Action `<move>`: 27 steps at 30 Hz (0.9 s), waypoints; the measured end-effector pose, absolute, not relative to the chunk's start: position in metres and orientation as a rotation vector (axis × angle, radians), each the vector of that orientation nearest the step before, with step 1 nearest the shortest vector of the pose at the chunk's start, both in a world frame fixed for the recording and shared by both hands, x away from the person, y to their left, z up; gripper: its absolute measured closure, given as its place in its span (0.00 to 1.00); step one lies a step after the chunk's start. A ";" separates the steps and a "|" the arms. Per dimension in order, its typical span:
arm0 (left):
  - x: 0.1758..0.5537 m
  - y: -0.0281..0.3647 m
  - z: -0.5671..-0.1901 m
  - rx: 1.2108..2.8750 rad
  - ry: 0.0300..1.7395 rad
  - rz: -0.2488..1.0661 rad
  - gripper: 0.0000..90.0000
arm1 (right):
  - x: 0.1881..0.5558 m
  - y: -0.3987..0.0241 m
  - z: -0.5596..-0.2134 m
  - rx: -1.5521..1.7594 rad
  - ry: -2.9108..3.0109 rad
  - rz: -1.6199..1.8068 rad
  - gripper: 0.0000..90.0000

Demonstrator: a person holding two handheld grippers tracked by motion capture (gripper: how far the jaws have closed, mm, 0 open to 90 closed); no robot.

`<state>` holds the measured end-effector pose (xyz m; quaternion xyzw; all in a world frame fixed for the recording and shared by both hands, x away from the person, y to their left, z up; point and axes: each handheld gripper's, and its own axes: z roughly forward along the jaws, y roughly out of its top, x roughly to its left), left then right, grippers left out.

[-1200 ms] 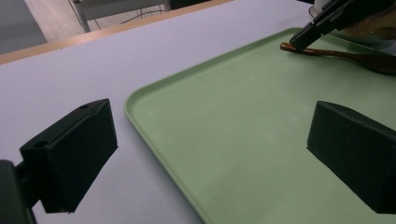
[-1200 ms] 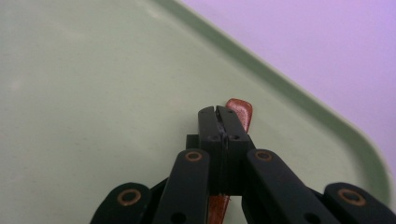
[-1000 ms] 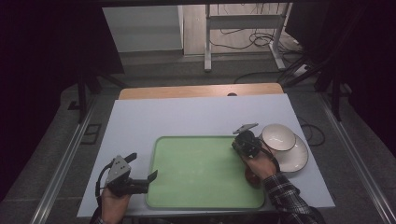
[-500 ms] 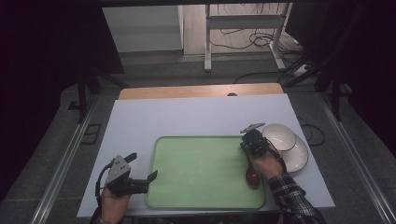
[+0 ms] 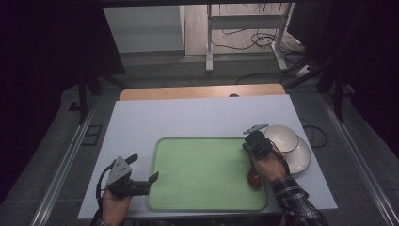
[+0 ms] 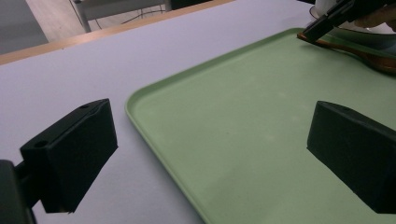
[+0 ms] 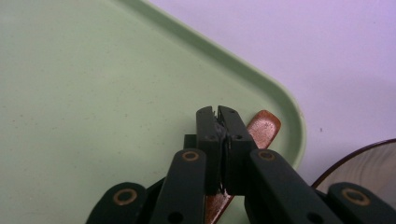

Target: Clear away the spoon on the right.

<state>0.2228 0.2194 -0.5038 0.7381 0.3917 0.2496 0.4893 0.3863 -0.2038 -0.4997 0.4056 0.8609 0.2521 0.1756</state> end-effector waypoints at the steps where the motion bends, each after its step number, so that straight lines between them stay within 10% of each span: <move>1: 0.223 0.219 -0.504 1.794 0.952 0.606 0.02 | 0.386 -0.204 -0.499 1.144 2.439 0.715 0.97; 27: 0.223 0.219 -0.504 1.795 0.951 0.598 0.02 | 0.375 -0.204 -0.483 1.075 2.438 0.828 0.75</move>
